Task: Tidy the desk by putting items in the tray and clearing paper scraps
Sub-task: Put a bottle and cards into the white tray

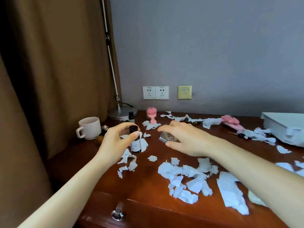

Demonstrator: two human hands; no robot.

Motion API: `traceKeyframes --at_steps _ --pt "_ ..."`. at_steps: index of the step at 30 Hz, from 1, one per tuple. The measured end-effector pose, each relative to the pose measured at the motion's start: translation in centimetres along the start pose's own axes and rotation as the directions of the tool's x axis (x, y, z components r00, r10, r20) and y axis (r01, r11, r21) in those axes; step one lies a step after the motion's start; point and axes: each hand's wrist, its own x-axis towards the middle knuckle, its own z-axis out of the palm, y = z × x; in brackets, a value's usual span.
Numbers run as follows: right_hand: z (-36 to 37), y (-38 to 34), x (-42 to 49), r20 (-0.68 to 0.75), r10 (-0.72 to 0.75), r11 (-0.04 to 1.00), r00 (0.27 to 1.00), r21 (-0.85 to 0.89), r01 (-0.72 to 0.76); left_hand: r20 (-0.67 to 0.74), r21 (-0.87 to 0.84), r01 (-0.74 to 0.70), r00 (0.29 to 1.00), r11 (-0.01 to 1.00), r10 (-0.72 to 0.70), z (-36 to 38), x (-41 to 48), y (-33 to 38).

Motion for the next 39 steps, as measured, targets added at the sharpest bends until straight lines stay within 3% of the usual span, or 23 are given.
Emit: traceKeyframes --at_steps 9,20,25,32,39 --pt "-4.6 11.2 -5.2 -0.134 0.26 0.96 0.956 -0.075 -0.271 0.158 -0.035 -0.188 0.969 0.982 0.191 10.0 7.3 7.4" --pt "-8.5 26.1 -12.5 -0.237 0.557 0.808 0.796 -0.066 -0.586 0.239 -0.18 -0.22 0.936 0.959 0.259 26.4 12.2 15.7" --pt "-8.5 31.1 -15.1 -0.216 0.67 0.728 0.71 0.002 -0.686 0.271 -0.206 -0.208 0.927 0.956 0.26 32.8 14.1 18.6" --pt "-6.6 35.8 -18.0 -0.076 0.8 0.599 0.595 0.08 -0.796 0.333 -0.213 -0.249 0.891 0.945 0.31 40.7 15.4 22.3" --pt "-4.2 38.0 -19.1 0.014 0.856 0.515 0.516 0.048 -0.856 0.512 -0.017 -0.308 0.814 0.951 0.273 46.3 15.3 22.2"
